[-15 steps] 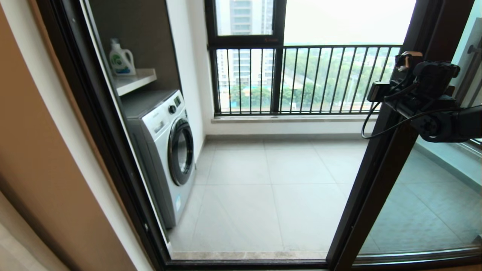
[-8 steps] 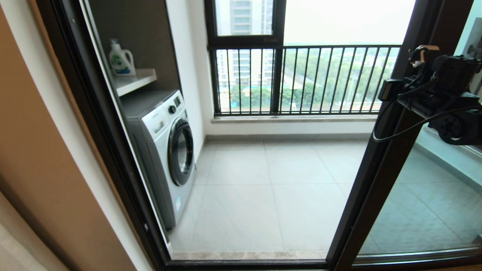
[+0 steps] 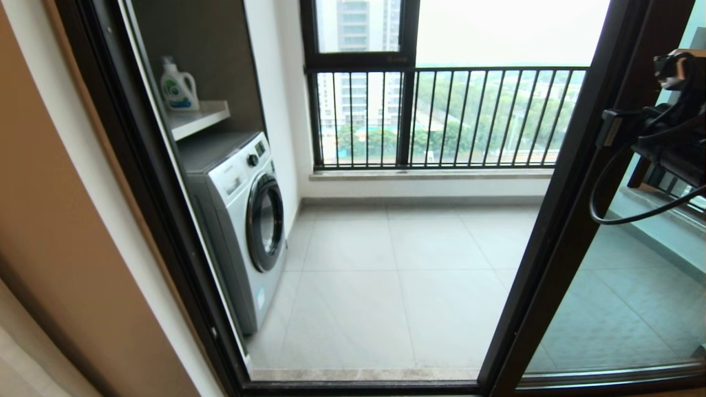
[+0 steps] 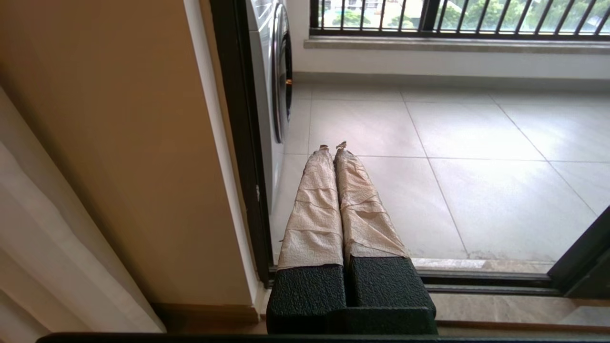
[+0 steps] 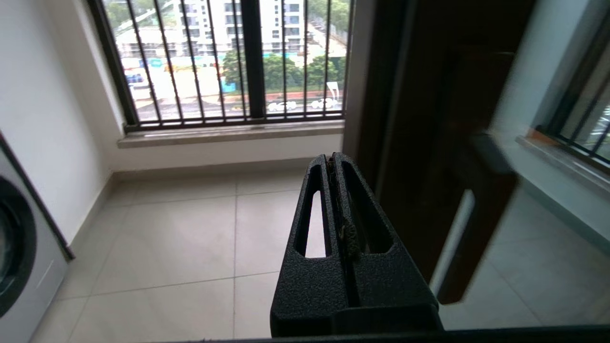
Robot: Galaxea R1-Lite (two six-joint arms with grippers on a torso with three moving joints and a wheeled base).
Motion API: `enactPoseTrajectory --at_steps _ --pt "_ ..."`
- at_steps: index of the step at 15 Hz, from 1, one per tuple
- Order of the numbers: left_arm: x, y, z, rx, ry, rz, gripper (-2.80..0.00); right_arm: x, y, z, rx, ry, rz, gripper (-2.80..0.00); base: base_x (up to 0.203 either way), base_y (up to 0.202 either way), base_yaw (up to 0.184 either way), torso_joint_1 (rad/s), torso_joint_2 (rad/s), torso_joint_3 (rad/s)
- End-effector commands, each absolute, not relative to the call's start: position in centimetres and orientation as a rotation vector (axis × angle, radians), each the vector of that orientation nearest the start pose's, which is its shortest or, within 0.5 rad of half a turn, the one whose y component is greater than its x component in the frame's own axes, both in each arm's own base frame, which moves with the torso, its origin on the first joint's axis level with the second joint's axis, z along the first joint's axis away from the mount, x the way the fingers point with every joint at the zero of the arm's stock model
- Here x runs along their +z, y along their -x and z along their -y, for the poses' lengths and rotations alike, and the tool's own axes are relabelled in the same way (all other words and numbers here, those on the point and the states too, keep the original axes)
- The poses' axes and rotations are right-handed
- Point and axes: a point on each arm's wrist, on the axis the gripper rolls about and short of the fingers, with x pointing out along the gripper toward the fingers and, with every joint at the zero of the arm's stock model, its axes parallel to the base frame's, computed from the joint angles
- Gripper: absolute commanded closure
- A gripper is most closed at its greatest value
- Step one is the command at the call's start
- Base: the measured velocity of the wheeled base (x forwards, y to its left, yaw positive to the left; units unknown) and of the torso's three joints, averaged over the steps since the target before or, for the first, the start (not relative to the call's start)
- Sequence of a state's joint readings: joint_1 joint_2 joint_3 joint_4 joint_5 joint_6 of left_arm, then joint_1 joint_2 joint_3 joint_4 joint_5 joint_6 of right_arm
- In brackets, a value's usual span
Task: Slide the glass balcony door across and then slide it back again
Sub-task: Close the slid door
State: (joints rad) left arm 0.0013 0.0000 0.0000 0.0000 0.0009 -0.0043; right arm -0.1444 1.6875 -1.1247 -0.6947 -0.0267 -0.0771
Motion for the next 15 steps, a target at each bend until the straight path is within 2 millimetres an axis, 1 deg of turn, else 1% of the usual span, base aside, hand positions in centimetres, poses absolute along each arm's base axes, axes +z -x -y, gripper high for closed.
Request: enactPoseTrajectory --at_steps 1,5,8,10,12,15 --pt "7.6 2.3 0.0 0.003 0.005 -0.002 0.00 30.0 -27.7 6.4 -0.254 0.095 0.178 0.00 0.000 0.000 0.000 0.000 0.00 0.000" --pt "7.6 2.3 0.0 0.003 0.005 -0.002 0.00 29.5 -23.8 9.6 -0.343 0.109 0.161 0.00 0.000 0.000 0.000 0.000 0.00 0.000" --pt "7.6 2.3 0.0 0.003 0.006 -0.002 0.00 29.7 -21.9 12.5 -0.407 0.125 0.161 0.00 0.000 0.000 0.000 0.000 0.00 0.000" --pt "7.6 2.3 0.0 0.003 0.006 -0.002 0.00 29.6 -21.0 14.5 -0.415 0.131 0.138 0.00 0.000 0.000 0.000 0.000 0.00 0.000" --pt "7.6 2.3 0.0 0.003 0.005 -0.002 0.00 28.8 -21.6 16.9 -0.435 0.116 0.089 0.00 0.000 0.000 0.000 0.000 0.00 0.000" --pt "7.6 2.3 0.0 0.003 0.005 -0.002 0.00 27.1 -23.8 20.1 -0.464 0.092 0.032 0.00 0.000 0.000 0.000 0.000 0.00 0.000"
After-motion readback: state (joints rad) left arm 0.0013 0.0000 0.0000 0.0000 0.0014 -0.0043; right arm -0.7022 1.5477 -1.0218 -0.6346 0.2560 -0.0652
